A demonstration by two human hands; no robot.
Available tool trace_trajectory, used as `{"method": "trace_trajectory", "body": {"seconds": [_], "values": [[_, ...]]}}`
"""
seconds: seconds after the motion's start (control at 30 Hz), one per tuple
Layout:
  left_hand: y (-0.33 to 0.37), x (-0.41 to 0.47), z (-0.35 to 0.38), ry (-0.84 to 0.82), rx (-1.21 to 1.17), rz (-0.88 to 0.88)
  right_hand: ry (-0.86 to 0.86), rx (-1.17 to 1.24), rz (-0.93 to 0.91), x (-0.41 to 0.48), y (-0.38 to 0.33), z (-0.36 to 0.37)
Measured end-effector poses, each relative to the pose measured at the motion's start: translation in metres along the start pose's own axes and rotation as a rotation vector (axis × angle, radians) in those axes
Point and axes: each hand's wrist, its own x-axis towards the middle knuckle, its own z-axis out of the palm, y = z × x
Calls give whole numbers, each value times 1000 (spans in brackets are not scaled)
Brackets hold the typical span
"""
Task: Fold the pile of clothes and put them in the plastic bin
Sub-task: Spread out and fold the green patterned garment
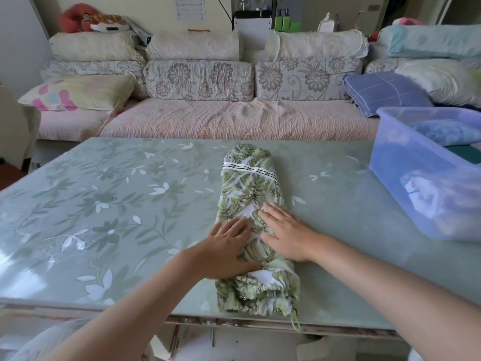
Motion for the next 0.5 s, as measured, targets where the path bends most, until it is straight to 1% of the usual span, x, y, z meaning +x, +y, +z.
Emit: {"method": "trace_trajectory", "body": {"seconds": [0.07,0.13,0.2,0.27,0.3,0.37,0.4,0.5], "values": [[7,-11,-2,49,-54,20,3,84,-64,-13,-11,-5],[13,-22,0,-2,-111,25,-35,116,-121,-27,-19,-4],[17,-29,7,-48,-78,38,-76,-11,-171,-40,-22,6],[15,-32,14,-27,-59,34,-68,-131,-179,-48,-21,16],[13,-32,16,-9,-64,26,-53,-147,-172,-50,-20,19],[12,-35,17,53,-85,32,-16,-134,-175,-53,-18,21],[13,-37,16,115,-112,52,17,-121,-198,-55,-17,21],[16,-48,12,334,-232,163,198,-49,-337,-68,-14,18]]}}
